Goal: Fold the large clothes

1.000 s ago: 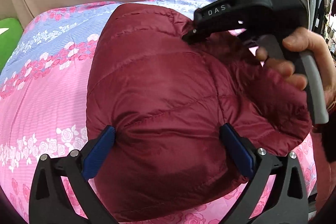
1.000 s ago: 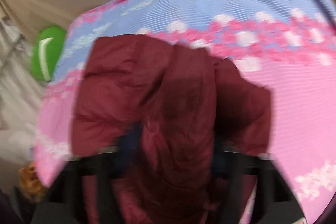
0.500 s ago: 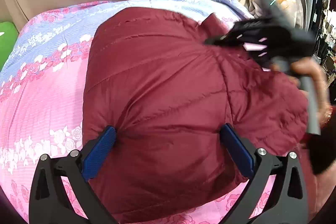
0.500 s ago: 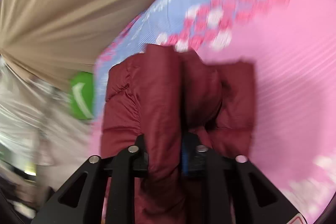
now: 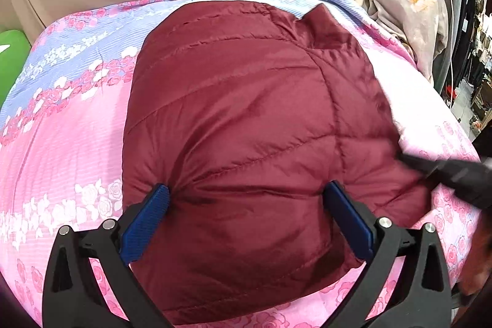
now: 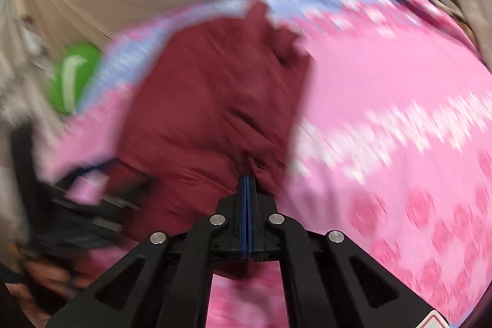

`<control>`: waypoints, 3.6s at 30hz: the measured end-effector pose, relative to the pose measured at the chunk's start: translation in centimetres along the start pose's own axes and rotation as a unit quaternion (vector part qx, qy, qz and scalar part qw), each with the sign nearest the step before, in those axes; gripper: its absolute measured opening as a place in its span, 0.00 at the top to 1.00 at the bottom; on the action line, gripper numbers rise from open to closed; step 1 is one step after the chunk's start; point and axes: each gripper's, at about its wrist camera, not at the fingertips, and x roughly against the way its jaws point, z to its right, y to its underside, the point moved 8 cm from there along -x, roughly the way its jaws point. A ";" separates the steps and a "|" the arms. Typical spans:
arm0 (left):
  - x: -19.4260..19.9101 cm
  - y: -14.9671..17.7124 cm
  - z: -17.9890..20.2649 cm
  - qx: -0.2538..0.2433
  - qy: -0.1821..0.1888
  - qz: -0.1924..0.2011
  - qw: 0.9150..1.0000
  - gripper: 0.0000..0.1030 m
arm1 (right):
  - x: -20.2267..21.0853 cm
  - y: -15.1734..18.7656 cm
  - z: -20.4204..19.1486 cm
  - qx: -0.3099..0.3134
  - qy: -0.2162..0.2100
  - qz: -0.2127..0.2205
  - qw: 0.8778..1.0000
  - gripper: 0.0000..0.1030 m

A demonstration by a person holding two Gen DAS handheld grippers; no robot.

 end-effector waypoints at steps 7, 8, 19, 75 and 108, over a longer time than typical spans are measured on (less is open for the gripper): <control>0.1 0.3 0.7 -0.009 -0.016 -0.001 1.000 0.04 | -2.3 2.3 0.6 0.000 0.051 -0.008 0.999 1.00; 0.1 0.3 0.6 -0.008 -0.016 -0.002 1.000 0.04 | -1.7 2.1 0.7 -0.005 0.052 -0.005 0.999 1.00; 0.4 0.4 0.3 -0.001 -0.014 -0.002 1.000 0.04 | 0.4 3.1 -3.7 0.017 0.000 -0.010 1.000 1.00; 4.1 -9.1 -1.7 0.045 0.199 0.058 0.977 0.55 | 3.1 -6.6 -5.1 -0.075 -0.125 0.108 0.983 0.80; 19.0 -17.3 -23.5 0.047 0.115 0.324 0.938 0.49 | 5.9 -22.9 -30.2 0.103 -0.219 0.264 0.934 0.78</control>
